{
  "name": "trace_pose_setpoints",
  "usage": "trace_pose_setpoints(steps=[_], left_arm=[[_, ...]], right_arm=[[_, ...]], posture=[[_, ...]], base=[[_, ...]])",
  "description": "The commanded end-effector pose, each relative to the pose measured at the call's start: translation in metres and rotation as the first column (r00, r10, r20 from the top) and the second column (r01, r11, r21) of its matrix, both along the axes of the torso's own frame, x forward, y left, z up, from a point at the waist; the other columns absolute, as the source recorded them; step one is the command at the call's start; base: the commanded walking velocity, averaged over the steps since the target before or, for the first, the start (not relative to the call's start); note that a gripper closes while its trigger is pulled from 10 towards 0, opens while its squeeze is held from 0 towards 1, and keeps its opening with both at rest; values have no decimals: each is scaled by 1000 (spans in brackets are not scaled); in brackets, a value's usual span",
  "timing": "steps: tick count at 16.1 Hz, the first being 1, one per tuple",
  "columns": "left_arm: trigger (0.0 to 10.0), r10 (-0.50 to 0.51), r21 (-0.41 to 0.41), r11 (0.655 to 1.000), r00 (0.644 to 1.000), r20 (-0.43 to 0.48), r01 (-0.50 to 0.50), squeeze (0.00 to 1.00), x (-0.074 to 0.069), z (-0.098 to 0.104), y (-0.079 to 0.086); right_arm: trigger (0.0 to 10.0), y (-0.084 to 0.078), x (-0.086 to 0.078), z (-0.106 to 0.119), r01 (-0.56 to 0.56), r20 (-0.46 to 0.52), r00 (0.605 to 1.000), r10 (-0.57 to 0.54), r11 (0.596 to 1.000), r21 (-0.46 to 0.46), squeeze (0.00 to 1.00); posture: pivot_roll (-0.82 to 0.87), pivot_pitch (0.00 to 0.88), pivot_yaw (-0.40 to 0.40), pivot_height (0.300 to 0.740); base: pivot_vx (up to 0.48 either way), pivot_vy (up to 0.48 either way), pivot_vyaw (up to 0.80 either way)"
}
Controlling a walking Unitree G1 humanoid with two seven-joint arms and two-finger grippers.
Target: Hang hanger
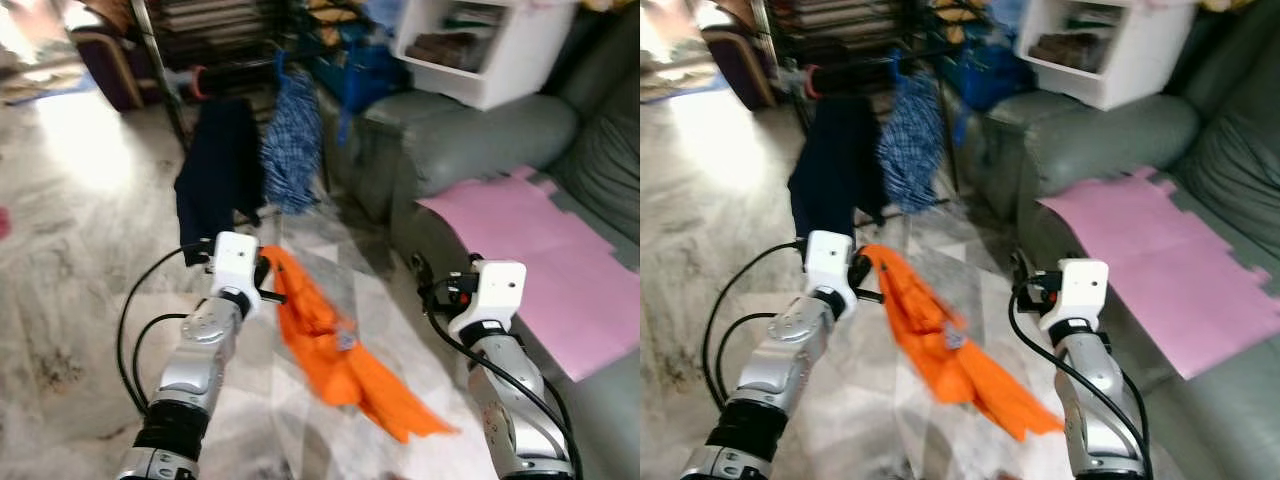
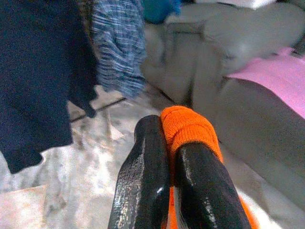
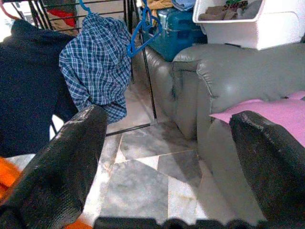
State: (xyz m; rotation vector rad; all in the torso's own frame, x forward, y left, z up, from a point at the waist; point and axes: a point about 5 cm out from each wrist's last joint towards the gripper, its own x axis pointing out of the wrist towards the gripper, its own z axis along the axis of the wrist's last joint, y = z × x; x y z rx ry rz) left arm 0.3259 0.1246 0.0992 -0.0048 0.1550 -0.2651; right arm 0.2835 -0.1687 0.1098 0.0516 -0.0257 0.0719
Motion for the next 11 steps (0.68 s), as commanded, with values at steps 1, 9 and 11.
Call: trace_pose_setpoints(steps=[1, 9, 11], left_arm=[[10000, -14, -2, 1000, 1000, 23, 14, 0, 1, 5, -6], [10000, -44, -22, 999, 999, 10, 44, 0, 0, 3, -15], [10000, -25, -11, 1000, 999, 31, 26, 0, -1, 5, -14]], right_arm=[[10000, -7, -3, -1, 24, 0, 1000, -24, 1000, 0, 0], [10000, -9, -1, -1, 51, -7, 999, -51, 999, 1, 0], [10000, -9, -2, -1, 51, -5, 999, -51, 999, 3, 0]], posture=[[-58, 79, 13, 740], [-58, 80, 14, 740], [-57, 81, 14, 740]], base=[[0, 390, 0], [154, 138, 0], [0, 0, 0]])
